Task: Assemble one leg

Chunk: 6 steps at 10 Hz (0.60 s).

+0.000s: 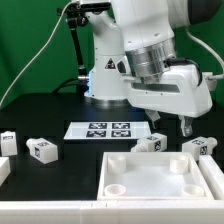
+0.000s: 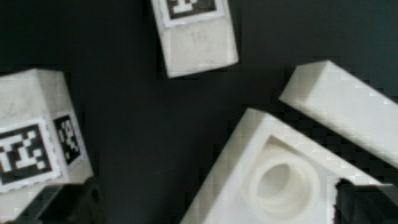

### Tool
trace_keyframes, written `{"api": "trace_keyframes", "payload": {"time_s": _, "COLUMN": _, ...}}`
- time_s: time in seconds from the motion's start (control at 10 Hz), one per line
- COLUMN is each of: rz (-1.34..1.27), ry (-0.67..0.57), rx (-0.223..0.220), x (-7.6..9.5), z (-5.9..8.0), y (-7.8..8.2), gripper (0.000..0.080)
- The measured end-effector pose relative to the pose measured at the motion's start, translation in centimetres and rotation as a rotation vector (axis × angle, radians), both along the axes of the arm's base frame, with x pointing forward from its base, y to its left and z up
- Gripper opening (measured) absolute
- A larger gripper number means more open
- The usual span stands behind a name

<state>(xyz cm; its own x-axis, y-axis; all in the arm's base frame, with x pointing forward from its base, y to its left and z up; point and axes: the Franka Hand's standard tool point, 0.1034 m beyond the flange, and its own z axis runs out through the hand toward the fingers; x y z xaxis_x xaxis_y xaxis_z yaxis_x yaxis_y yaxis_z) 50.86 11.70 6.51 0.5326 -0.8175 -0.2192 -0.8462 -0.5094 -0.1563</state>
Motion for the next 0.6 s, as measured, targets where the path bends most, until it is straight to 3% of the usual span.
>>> {"api": "trace_keyframes", "payload": {"time_s": 0.1, "rz": 0.03, "ry": 0.011, "rx": 0.014, "x": -0.2, "z": -0.1, "y": -0.2, "gripper": 0.0649}}
{"api": "trace_keyframes", "payload": {"time_s": 0.3, "rz": 0.063, "ry": 0.078, "rx": 0.101, "x": -0.3, "z": -0.2, "y": -1.1, "gripper": 0.0649}}
{"api": "trace_keyframes", "payload": {"time_s": 0.6, "rz": 0.169, "ry": 0.155, "rx": 0.232, "x": 1.2, "z": 0.7, "y": -0.1, "gripper": 0.0649}}
